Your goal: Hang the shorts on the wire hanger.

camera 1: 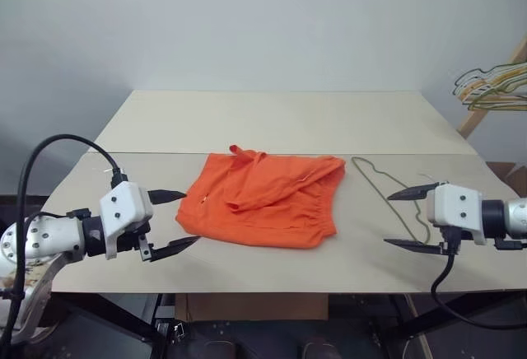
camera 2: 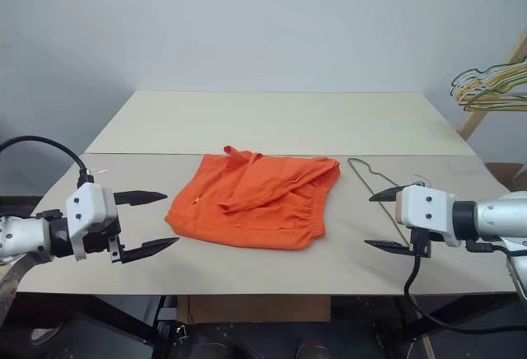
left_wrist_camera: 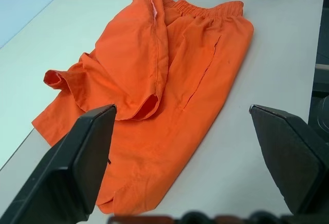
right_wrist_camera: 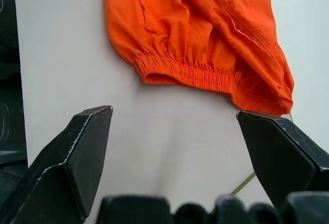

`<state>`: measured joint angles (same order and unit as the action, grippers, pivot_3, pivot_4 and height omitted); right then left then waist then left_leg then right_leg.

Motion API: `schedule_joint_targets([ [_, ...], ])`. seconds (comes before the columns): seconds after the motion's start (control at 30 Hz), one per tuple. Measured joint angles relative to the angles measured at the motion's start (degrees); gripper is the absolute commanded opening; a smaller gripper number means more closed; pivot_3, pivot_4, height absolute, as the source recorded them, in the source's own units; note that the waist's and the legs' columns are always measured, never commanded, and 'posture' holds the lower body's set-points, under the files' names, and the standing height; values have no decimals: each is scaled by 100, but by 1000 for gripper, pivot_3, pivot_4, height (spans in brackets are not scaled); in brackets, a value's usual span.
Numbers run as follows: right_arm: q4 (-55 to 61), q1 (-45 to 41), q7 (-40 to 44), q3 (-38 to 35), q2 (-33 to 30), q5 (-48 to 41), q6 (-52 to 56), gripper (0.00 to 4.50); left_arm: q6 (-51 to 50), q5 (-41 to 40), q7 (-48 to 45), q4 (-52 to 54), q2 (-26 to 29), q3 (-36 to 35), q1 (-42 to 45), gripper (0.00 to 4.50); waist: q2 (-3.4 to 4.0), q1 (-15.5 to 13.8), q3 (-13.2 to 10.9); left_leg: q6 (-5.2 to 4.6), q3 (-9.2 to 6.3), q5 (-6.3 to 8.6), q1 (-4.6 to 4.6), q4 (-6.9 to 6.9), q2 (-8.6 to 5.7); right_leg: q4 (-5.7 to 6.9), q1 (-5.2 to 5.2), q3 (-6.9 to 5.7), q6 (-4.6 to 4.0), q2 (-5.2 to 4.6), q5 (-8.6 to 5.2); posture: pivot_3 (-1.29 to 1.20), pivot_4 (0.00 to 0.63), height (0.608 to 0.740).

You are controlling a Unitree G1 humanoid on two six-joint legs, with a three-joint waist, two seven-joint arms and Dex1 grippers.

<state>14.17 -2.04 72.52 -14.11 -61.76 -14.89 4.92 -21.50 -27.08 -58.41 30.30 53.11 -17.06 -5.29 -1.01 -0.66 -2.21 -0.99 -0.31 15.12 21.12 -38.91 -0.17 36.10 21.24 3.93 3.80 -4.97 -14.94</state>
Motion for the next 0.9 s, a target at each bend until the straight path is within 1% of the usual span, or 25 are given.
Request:
schedule_joint_targets([
  [0.17,1,0,0,0,0,0,0,4470,-19,1,114,2,-39,15,9,4500,0,0,0,0,1,0,-1,0,1,0,0,0,0,1,0,38,0,740],
  [0.53,9,-1,56,17,-13,4,-1,4470,16,71,55,2,-37,110,-4,4500,0,1,0,0,3,0,-1,0,1,0,1,1,-1,1,0,37,0,740],
  [0.77,66,-308,32,444,-149,111,204,4470,173,316,-20,-9,-28,332,-3,4500,1,9,0,0,9,0,-2,1,2,0,4,2,-4,3,0,6,0,740],
  [0.9,383,-411,-232,844,-120,365,425,4470,246,470,-128,-53,-24,546,-60,4500,0,18,0,1,11,0,-1,0,4,1,7,3,-5,5,0,-15,0,740],
])
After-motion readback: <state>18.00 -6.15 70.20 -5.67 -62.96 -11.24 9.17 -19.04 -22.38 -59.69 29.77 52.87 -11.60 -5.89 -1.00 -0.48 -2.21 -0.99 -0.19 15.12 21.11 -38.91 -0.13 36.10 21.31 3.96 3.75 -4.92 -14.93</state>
